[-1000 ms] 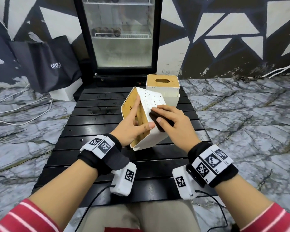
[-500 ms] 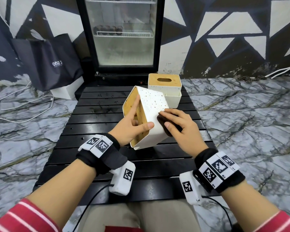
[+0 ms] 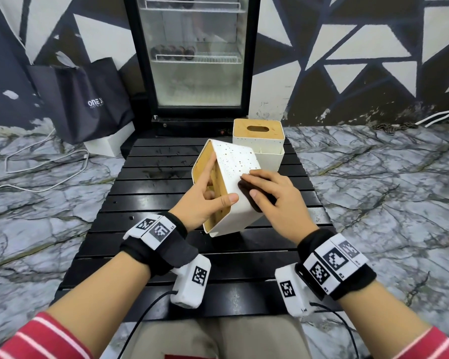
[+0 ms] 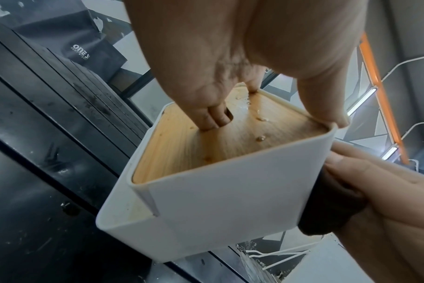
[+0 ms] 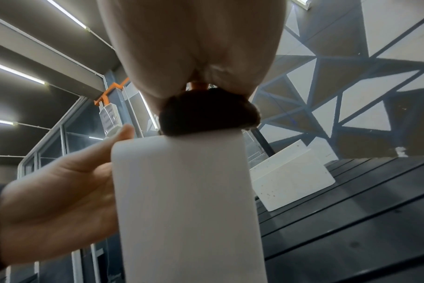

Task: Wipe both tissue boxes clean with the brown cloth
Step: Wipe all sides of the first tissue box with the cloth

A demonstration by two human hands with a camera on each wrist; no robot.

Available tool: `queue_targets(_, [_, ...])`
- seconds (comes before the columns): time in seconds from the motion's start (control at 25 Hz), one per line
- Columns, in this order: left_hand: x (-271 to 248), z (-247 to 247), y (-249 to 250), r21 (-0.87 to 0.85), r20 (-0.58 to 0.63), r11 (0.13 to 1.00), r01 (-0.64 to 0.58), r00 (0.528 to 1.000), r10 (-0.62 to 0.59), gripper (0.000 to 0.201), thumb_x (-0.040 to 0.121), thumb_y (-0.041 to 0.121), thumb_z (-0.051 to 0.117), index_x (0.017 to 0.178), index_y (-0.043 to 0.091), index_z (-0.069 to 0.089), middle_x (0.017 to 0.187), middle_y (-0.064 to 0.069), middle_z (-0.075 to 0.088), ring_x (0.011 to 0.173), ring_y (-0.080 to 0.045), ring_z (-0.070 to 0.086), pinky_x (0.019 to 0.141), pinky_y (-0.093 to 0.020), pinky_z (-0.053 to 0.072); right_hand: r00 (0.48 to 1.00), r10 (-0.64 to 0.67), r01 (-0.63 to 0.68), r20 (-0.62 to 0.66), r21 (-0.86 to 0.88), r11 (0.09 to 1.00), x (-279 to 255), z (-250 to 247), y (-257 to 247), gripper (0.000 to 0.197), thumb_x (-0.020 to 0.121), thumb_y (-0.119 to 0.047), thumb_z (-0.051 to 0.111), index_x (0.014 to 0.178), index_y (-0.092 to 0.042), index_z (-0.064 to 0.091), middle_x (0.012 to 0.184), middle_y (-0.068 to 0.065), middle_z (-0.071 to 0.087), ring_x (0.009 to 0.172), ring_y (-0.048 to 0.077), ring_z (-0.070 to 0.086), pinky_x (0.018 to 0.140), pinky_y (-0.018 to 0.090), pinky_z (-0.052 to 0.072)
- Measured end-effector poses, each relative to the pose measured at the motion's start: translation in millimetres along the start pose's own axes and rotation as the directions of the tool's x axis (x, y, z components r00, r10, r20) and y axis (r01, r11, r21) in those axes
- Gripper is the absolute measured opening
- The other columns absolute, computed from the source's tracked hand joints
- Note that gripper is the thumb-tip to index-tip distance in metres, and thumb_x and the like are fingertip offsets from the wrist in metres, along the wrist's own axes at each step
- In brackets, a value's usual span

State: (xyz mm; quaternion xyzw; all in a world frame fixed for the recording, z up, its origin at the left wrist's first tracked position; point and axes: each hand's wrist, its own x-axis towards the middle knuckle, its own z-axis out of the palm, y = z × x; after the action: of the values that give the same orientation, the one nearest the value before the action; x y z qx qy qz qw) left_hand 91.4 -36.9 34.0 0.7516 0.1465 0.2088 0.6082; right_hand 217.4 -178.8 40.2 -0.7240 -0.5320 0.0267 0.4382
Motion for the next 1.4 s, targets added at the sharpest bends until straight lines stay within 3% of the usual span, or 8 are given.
queue_targets(0.2, [2,2,3,-0.012,0.036,0.999,0.030,0.999,-0.029,0.104,0.072,0.023,0.072,0.148,0.040,0.004,0.113,0.015,0.060,0.098,-0.011,0.065,0.093,-0.027,0.050,0.997,0.071,-0.071,-0.030,-0.001,0.997,23,5,-11,0.032,0.090,-0.015,0.053,0.120,-0.023,0.059,0.128,-0.001,0.052,0.118,0.022,0.041,0.099,0.020,0.024])
queue_targets(0.44, [3,0,6,-0.007,0.054,0.999,0.044,0.998,-0.044,0.104,0.076,0.019,0.075,0.149,0.038,0.003,0.113,0.013,0.060,0.095,-0.012,0.065,0.092,-0.027,0.050,0.999,0.020,-0.019,-0.039,0.013,1.000,11,2,-11,0.033,0.090,-0.014,0.054,0.120,-0.025,0.058,0.127,-0.003,0.053,0.115,0.018,0.041,0.100,0.022,0.027])
queue_targets(0.6, [5,2,10,0.008,0.068,0.999,0.042,0.997,-0.043,0.110,0.066,0.036,0.078,0.148,0.042,0.005,0.118,0.012,0.058,0.092,-0.021,0.060,0.096,-0.040,0.050,0.997,0.044,-0.043,-0.057,0.015,0.999,32,6,-16,0.033,0.089,-0.014,0.053,0.120,-0.023,0.059,0.126,0.000,0.053,0.117,0.024,0.043,0.103,0.029,0.031])
queue_targets(0.84, [3,5,11,0.034,0.087,0.999,0.035,0.996,-0.038,0.108,0.066,0.035,0.077,0.147,0.043,0.005,0.127,0.014,0.053,0.101,-0.026,0.063,0.098,-0.041,0.048,0.999,0.000,0.001,-0.047,0.003,1.000,17,1,-12,0.034,0.090,-0.014,0.053,0.121,-0.026,0.057,0.127,-0.004,0.052,0.117,0.017,0.041,0.099,0.020,0.024])
queue_targets(1.0, [1,7,11,0.095,0.080,0.995,0.039,0.996,-0.047,0.104,0.059,0.050,0.077,0.134,0.064,0.006,0.125,0.003,0.054,0.093,-0.038,0.056,0.095,-0.054,0.046,0.996,0.040,-0.043,-0.085,-0.034,0.999,38,5,-16,0.033,0.090,-0.013,0.052,0.121,-0.022,0.058,0.126,0.001,0.053,0.116,0.024,0.043,0.096,0.018,0.023])
queue_targets(1.12, [1,11,13,0.131,0.089,0.991,0.033,0.995,-0.045,0.100,0.059,0.053,0.074,0.129,0.069,0.006,0.127,0.014,0.048,0.081,-0.027,0.048,0.092,-0.057,0.045,0.995,0.002,-0.005,-0.104,-0.032,0.999,28,7,-16,0.034,0.090,-0.013,0.052,0.122,-0.022,0.057,0.126,0.000,0.053,0.116,0.022,0.043,0.096,0.018,0.024])
queue_targets(1.24, [4,10,15,0.139,0.075,0.990,0.036,0.996,-0.047,0.101,0.059,0.054,0.075,0.132,0.067,0.006,0.135,0.021,0.040,0.086,-0.037,0.055,0.094,-0.055,0.045,0.995,-0.018,0.014,-0.095,-0.042,0.999,23,5,-15,0.034,0.090,-0.013,0.052,0.123,-0.022,0.057,0.127,0.000,0.053,0.115,0.020,0.042,0.095,0.016,0.023])
queue_targets(1.4, [6,11,11,0.144,0.074,0.988,0.056,0.995,-0.067,0.104,0.055,0.060,0.077,0.132,0.069,0.008,0.137,0.007,0.044,0.101,-0.048,0.054,0.097,-0.054,0.045,0.994,0.011,-0.012,-0.110,-0.006,1.000,40,2,-14,0.033,0.090,-0.012,0.052,0.121,-0.020,0.058,0.125,0.002,0.054,0.116,0.024,0.045,0.100,0.025,0.029])
